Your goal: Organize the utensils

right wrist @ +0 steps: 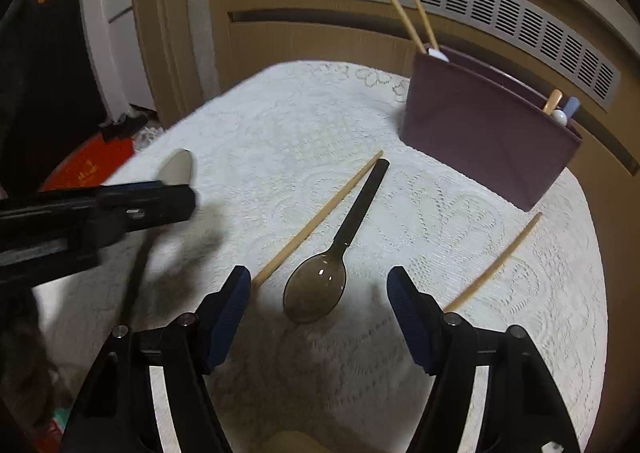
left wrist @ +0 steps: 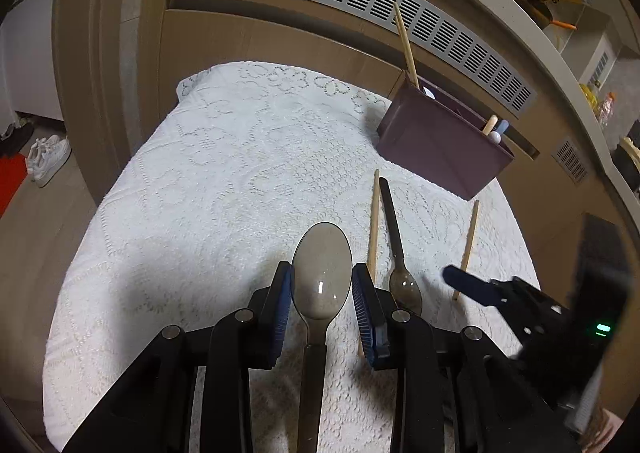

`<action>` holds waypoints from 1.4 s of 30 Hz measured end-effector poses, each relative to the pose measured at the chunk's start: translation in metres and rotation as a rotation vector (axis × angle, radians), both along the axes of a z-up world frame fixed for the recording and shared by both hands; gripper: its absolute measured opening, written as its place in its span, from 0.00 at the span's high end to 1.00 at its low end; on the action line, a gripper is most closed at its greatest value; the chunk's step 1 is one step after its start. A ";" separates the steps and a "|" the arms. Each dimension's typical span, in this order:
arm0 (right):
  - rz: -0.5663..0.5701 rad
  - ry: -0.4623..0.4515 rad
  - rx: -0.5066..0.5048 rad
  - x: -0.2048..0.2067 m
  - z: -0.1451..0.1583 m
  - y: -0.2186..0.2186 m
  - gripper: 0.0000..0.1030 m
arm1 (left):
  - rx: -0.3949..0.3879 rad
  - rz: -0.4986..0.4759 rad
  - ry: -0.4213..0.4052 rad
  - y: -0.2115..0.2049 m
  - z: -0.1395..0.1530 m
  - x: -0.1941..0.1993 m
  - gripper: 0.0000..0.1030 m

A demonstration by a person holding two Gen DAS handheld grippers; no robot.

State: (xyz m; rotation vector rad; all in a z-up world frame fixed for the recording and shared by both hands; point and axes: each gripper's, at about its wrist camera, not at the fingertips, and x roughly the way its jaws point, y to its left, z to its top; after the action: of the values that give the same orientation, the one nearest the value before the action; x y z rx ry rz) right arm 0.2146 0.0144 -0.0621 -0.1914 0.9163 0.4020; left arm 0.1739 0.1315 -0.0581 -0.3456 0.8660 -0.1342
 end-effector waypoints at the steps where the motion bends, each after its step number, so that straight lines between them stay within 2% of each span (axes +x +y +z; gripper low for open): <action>1: -0.001 0.029 -0.008 0.004 -0.007 0.000 0.55 | -0.002 0.000 0.000 0.001 0.001 -0.002 0.70; 2: 0.002 0.061 -0.003 0.005 -0.011 -0.002 0.67 | -0.005 0.000 -0.003 0.002 0.002 -0.005 0.70; 3: -0.003 0.078 0.017 0.004 -0.012 -0.009 0.68 | -0.008 -0.001 -0.004 0.002 0.002 -0.004 0.70; 9: -0.050 0.024 0.069 -0.027 0.017 -0.064 0.68 | -0.023 -0.016 -0.014 -0.003 0.008 -0.009 0.70; 13: -0.114 -0.040 0.085 -0.047 0.048 -0.114 0.68 | -0.027 -0.056 -0.036 -0.020 0.017 -0.011 0.70; 18: -0.192 -0.133 0.121 -0.061 0.083 -0.155 0.69 | -0.030 -0.119 -0.085 -0.048 0.036 -0.017 0.70; 21: -0.228 -0.179 0.121 -0.063 0.094 -0.164 0.74 | -0.021 -0.141 -0.123 -0.060 0.051 -0.020 0.72; 25: -0.220 -0.179 0.147 -0.064 0.101 -0.166 0.88 | -0.002 -0.168 -0.178 -0.071 0.070 -0.026 0.74; 28: -0.202 -0.175 0.114 -0.064 0.095 -0.166 0.88 | 0.023 -0.165 -0.188 -0.072 0.076 -0.024 0.74; 31: -0.179 -0.090 0.124 -0.058 0.076 -0.172 0.87 | 0.070 -0.158 -0.140 -0.066 0.067 -0.017 0.73; 33: -0.169 -0.051 0.109 -0.059 0.061 -0.173 0.83 | 0.090 -0.145 -0.103 -0.061 0.056 -0.016 0.72; 35: -0.165 0.003 0.099 -0.062 0.041 -0.169 0.70 | 0.087 -0.121 -0.065 -0.056 0.044 -0.014 0.70; 37: -0.147 0.042 0.104 -0.065 0.026 -0.159 0.69 | 0.070 -0.090 -0.020 -0.050 0.030 -0.011 0.65; 39: -0.116 0.070 0.106 -0.066 0.013 -0.143 0.67 | 0.058 -0.071 0.013 -0.046 0.019 -0.011 0.65; 42: -0.069 0.103 0.109 -0.063 -0.002 -0.116 0.60 | 0.059 -0.061 0.040 -0.042 0.011 -0.012 0.62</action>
State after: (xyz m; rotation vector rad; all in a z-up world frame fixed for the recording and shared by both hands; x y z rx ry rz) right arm 0.1520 -0.1019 -0.0646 -0.0398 0.9964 0.3993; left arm 0.1615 0.0898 -0.0473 -0.2679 0.9189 -0.1588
